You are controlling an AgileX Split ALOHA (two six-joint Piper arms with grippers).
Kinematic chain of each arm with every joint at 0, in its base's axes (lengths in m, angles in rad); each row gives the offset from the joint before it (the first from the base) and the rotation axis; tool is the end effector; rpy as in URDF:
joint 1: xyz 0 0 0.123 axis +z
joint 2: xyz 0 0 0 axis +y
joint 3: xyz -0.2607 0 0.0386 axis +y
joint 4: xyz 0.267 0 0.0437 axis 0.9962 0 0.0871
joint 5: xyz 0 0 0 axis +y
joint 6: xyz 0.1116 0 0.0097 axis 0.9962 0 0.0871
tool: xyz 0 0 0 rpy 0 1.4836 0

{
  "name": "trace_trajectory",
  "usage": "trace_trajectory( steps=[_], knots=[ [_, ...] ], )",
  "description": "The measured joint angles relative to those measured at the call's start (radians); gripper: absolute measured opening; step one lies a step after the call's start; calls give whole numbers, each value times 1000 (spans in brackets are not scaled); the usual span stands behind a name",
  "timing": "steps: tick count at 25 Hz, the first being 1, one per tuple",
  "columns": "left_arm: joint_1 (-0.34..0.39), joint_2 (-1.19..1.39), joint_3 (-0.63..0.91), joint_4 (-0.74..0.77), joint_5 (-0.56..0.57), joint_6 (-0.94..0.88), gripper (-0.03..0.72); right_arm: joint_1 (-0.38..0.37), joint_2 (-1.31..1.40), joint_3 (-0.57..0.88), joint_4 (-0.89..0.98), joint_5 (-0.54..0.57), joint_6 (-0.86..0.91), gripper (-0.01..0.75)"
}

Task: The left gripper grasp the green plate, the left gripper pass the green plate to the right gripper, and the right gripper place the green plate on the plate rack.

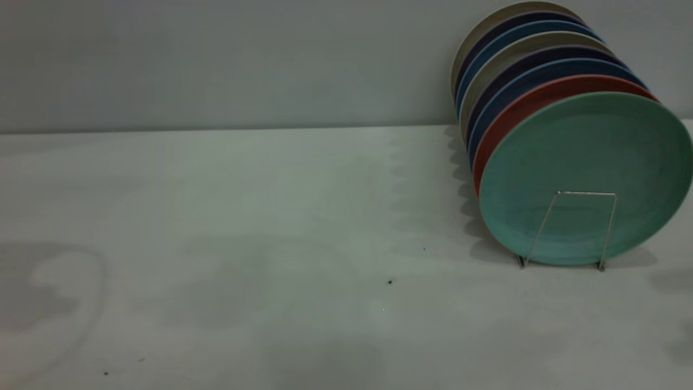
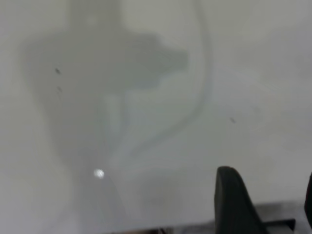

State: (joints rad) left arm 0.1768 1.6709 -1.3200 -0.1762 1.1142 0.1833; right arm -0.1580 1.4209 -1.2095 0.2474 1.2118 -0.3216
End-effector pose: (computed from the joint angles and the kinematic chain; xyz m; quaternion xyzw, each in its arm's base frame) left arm 0.3497 0.0446 0.2193 -0.0278 0.9916 -0.0638 0.1091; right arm 0.2962 -0.0212 0.2675 -0.0511 0.9846 0.0888 0.1414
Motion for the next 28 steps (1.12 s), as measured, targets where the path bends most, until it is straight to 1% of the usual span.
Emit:
trace_trajectory(
  steps=[1, 4, 6, 8, 10, 14, 19, 23, 28],
  knots=[
    [-3, -41, 9, -9, 21, 0, 377, 28, -37, 2, 0, 1, 3, 432],
    [-5, -175, 72, -34, 51, 4, 376, 149, -182, 36, 2, 8, 6, 431],
    [-5, -276, 137, -47, 51, 17, 375, 213, -277, 80, 5, 16, 13, 431],
    [-5, -397, 211, -59, 51, 32, 375, 256, -382, 135, 5, 23, 28, 431],
    [-5, -514, 293, -63, 48, 37, 375, 269, -478, 194, 2, 28, 32, 431],
    [-5, -777, 430, -63, 33, 35, 376, 269, -666, 301, -39, 28, 34, 431],
    [-5, -1068, 548, -63, 41, 12, 402, 269, -869, 403, -89, 28, 34, 431],
    [-5, -1211, 632, -63, 47, -15, 407, 269, -993, 510, -95, 25, 34, 431],
    [-5, -1390, 716, -57, 47, -18, 407, 269, -1153, 663, -110, -36, 41, 431]
  ],
)
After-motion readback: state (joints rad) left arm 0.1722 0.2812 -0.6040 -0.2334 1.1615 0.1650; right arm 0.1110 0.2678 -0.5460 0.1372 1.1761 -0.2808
